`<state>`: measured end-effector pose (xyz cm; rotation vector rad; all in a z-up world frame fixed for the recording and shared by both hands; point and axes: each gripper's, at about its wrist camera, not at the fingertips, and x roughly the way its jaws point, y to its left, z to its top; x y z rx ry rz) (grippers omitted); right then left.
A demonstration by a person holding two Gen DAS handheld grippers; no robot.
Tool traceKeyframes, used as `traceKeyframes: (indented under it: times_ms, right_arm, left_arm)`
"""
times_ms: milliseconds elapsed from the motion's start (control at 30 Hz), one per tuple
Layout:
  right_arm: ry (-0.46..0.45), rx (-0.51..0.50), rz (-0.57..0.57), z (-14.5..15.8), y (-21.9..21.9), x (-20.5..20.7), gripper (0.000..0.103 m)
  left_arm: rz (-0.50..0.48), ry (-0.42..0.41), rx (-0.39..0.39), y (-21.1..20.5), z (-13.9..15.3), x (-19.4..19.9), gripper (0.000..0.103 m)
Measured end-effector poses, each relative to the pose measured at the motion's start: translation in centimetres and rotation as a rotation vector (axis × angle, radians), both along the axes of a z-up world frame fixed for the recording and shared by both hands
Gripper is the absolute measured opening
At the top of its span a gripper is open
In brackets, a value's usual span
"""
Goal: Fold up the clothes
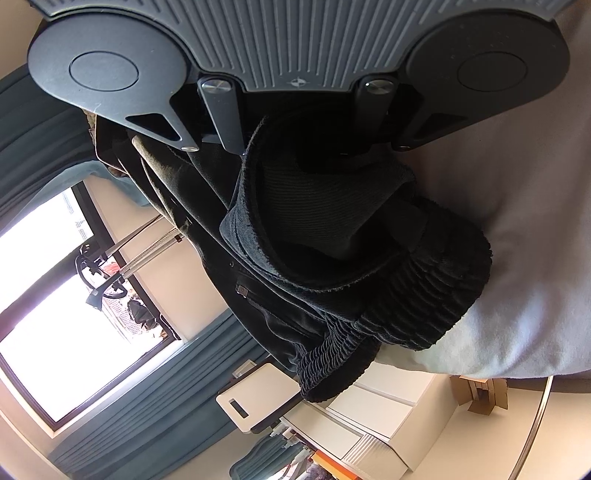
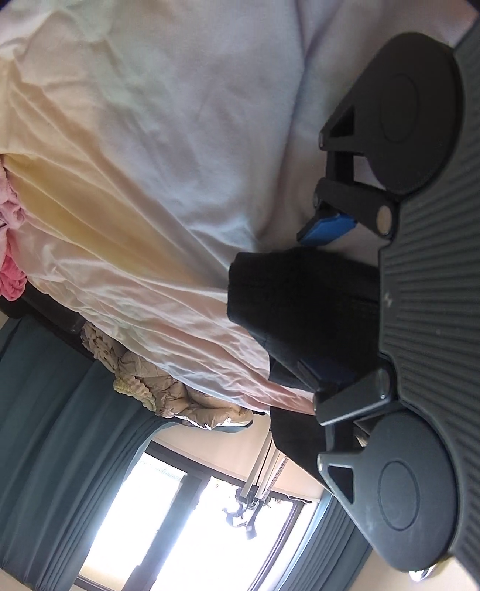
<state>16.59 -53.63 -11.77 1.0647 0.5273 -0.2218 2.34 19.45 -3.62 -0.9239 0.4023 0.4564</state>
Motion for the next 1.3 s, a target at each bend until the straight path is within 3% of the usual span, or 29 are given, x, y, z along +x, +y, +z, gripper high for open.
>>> traceKeyframes:
  times_ms: [67,167,300,333,367,400,467,533,667,767,800,900,1000,1100,1200,1300]
  right_arm:
    - [0.027,-0.001,0.012,-0.1,0.0,0.3,0.075]
    - [0.000,-0.031,0.068,0.2,0.7,1.2,0.085]
    - [0.003,-0.165,0.155,0.5,2.7,3.1,0.083]
    - [0.014,-0.198,0.157,0.4,3.2,3.5,0.064]
    - [0.026,-0.213,0.153,0.1,3.3,3.8,0.032]
    - [0.038,-0.220,0.150,-0.2,3.4,4.0,0.020]
    - [0.012,-0.233,0.132,0.1,3.4,4.0,0.010]
    - [-0.081,-0.254,0.091,1.8,3.1,3.2,0.008]
    - [-0.384,-0.296,-0.030,8.1,1.7,-0.3,0.007]
    - [-0.441,-0.281,-0.211,10.7,-0.9,-4.2,0.007]
    - [-0.424,-0.270,-0.252,10.8,-1.6,-5.1,0.007]
    - [-0.211,-0.257,-0.282,7.7,-2.5,-6.7,0.008]
    - [0.022,-0.064,-0.302,2.3,-2.4,-8.1,0.009]
    - [0.086,0.109,-0.370,-1.0,-2.6,-9.7,0.018]
    - [0.088,0.108,-0.367,-1.4,-2.4,-9.9,0.026]
    - [0.032,0.103,-0.354,-0.9,-2.8,-9.7,0.052]
  left_arm:
    - [0.003,-0.001,-0.001,0.0,0.0,0.0,0.020]
    - [0.005,-0.004,-0.009,0.0,-0.2,0.0,0.019]
    - [-0.002,-0.007,-0.017,0.0,-0.3,0.2,0.019]
    - [-0.003,-0.006,-0.018,-0.1,-0.3,0.3,0.020]
    - [-0.002,-0.007,-0.020,0.0,-0.3,0.3,0.020]
    - [-0.003,-0.008,-0.021,0.0,-0.2,0.3,0.020]
    - [-0.006,-0.015,-0.017,0.0,-0.1,0.3,0.018]
    - [-0.021,-0.041,-0.021,0.1,0.1,0.2,0.011]
    - [-0.061,-0.241,-0.113,1.2,1.7,-1.1,0.009]
    - [-0.079,-0.319,-0.229,2.8,2.1,-2.1,0.008]
    - [-0.075,-0.300,-0.238,3.0,1.8,-2.4,0.008]
    - [-0.073,-0.209,-0.229,2.9,0.7,-3.4,0.008]
    - [-0.079,-0.115,-0.262,2.7,-0.5,-3.9,0.009]
    - [-0.091,-0.058,-0.247,2.6,-0.8,-3.7,0.009]
    - [-0.089,-0.045,-0.234,2.8,-0.8,-3.6,0.009]
    - [-0.083,-0.031,-0.216,2.8,-0.9,-3.3,0.010]
